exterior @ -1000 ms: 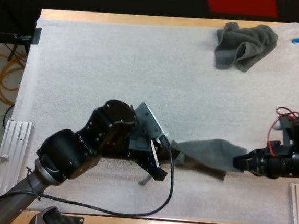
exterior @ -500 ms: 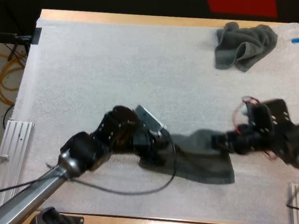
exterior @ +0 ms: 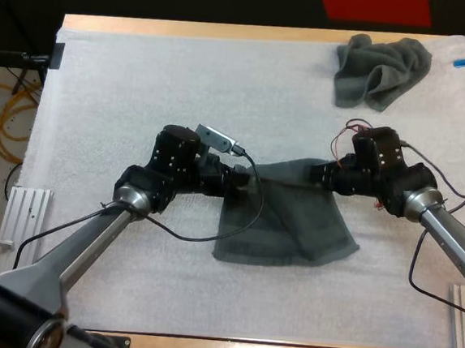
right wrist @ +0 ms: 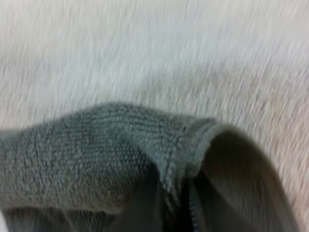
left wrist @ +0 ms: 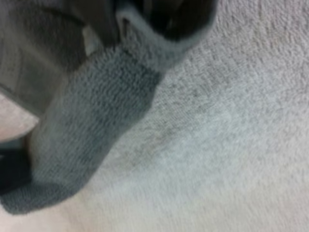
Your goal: Pick towel from pile fold and stack
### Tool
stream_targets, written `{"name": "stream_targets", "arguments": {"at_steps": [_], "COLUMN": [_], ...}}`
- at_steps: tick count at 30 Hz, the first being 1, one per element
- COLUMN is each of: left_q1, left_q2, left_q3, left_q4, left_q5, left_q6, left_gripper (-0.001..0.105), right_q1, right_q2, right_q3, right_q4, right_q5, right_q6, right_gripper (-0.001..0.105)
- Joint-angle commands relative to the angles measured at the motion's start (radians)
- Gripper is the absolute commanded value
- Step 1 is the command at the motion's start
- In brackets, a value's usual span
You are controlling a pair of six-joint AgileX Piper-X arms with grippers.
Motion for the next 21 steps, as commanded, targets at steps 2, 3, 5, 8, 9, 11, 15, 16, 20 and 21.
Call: {"name": "stream_targets", "arguments": {"at_steps": [2, 3, 5, 8, 9, 11, 15, 16, 20, 21], "left_q1": [0.016, 0.018, 0.026, 0.03, 0.03, 0.03, 0.03, 0.03, 0.03, 0.03], "left_q2": [0.015, 0.017, 0.021, 0.02, 0.02, 0.02, 0.02, 0.02, 0.02, 0.02], "left_q3": [0.001, 0.001, 0.001, 0.001, 0.001, 0.001, -0.003, -0.007, -0.052, -0.062], "left_q4": [-0.051, -0.054, -0.07, -0.09, -0.093, -0.102, -0.103, -0.103, -0.109, -0.109], "left_q5": [0.007, 0.005, 0.003, -0.036, -0.046, -0.076, -0.076, -0.076, -0.127, -0.139], "left_q6": [0.001, 0.001, 0.001, 0.008, 0.008, 0.038, 0.154, 0.182, 0.235, 0.237], "left_gripper": [0.0, 0.0, 0.0, 0.0, 0.0, 0.0, 0.009, 0.015, 0.045, 0.047], "right_q1": [-0.004, -0.004, -0.006, -0.009, -0.01, -0.016, -0.032, -0.042, -0.088, -0.099], "right_q2": [0.012, 0.017, 0.043, 0.071, 0.075, 0.082, 0.082, 0.082, 0.082, 0.082], "right_q3": [-0.002, -0.002, -0.002, -0.002, -0.002, -0.002, -0.005, -0.007, -0.026, -0.032], "right_q4": [-0.055, -0.065, -0.105, -0.132, -0.136, -0.144, -0.159, -0.17, -0.211, -0.214], "right_q5": [0.085, 0.1, 0.099, 0.096, 0.096, 0.096, 0.082, 0.062, -0.021, -0.024], "right_q6": [-0.03, -0.041, -0.048, -0.048, -0.048, -0.042, -0.042, -0.042, -0.036, -0.033], "right_gripper": [0.0, 0.0, 0.0, 0.0, 0.0, 0.0, 0.0, 0.002, 0.03, 0.038]}}
